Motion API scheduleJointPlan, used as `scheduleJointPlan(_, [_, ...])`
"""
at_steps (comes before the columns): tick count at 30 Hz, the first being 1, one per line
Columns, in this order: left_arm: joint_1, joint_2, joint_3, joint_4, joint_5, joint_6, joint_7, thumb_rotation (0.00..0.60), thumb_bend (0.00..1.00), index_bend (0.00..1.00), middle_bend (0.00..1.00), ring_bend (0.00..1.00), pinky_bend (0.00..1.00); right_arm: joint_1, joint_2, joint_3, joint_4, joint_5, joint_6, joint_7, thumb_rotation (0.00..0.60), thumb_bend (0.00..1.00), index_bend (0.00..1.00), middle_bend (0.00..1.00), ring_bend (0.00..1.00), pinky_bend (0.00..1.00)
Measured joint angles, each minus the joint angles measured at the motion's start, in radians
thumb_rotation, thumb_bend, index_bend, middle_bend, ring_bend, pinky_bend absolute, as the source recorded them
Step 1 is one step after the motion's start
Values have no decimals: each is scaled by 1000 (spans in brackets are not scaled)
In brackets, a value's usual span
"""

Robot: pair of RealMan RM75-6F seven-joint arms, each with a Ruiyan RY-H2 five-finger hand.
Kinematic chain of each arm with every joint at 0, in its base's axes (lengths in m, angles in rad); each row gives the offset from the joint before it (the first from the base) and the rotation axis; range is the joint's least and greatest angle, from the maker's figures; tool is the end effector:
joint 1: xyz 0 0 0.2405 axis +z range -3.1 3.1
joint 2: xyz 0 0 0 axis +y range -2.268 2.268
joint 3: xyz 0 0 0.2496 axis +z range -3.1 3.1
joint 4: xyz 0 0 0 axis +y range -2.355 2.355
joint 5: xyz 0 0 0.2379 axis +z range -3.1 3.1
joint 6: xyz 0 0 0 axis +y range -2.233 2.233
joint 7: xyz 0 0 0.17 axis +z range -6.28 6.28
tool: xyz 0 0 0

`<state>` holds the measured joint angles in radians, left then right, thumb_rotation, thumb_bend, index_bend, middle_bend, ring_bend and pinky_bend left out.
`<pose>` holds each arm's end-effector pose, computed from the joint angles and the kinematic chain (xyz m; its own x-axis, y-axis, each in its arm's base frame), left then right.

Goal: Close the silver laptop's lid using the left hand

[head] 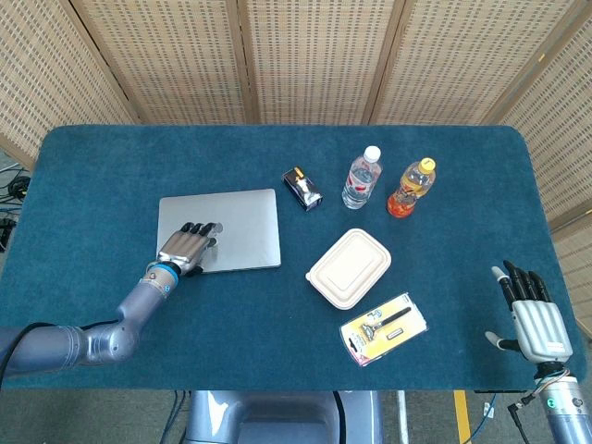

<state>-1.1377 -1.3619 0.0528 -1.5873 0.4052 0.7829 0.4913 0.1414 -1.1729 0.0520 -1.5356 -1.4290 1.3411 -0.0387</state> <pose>-0.1512 0.3942 -0.0404 0.5325 0.5437 0.6488 0.8396 -0.2419 -0.4864 -0.3353 -0.2275 0.1042 0.4392 -0.1191 0.8904 -0.8963 0.0099 0.4434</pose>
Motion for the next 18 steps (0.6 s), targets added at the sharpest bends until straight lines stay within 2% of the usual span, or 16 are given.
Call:
scheduleJointPlan(2, [16,11,-14,-10,26,20,-23,600,996,341,13,0,0,0,0,0,1,1,-1,0,600,28,0,0,0,0])
scheduleJointPlan(4, [29,19,-22,-17,52,45,-36,600,940,333,13,0,0,0,0,0,1,0,-1,0,600,28,0,0,0,0])
scheduleJointPlan(9, [91,24,-35,-35,156,175,-74,600,622,295,4,0,0,0,-2,0,1,-2,2,-2,600,28,0,0,0,0])
scheduleJointPlan(11, [134,16,-35,-36,214,264,-97,600,427,223,0,0,0,1,-4,0,3,-1,0,-5,600,28,0,0,0,0])
scheduleJointPlan(13, [180,3,-29,-32,277,358,-117,600,294,145,0,0,0,1,-7,0,4,1,-2,-10,600,28,0,0,0,0])
scheduleJointPlan(16, [275,-25,-15,-15,399,520,-159,600,164,27,0,0,0,1,-8,0,3,-2,2,-15,600,28,0,0,0,0])
scheduleJointPlan(18, [355,-44,-1,6,486,619,-190,600,109,1,0,0,0,0,-10,0,3,-4,8,-20,600,28,0,0,0,0])
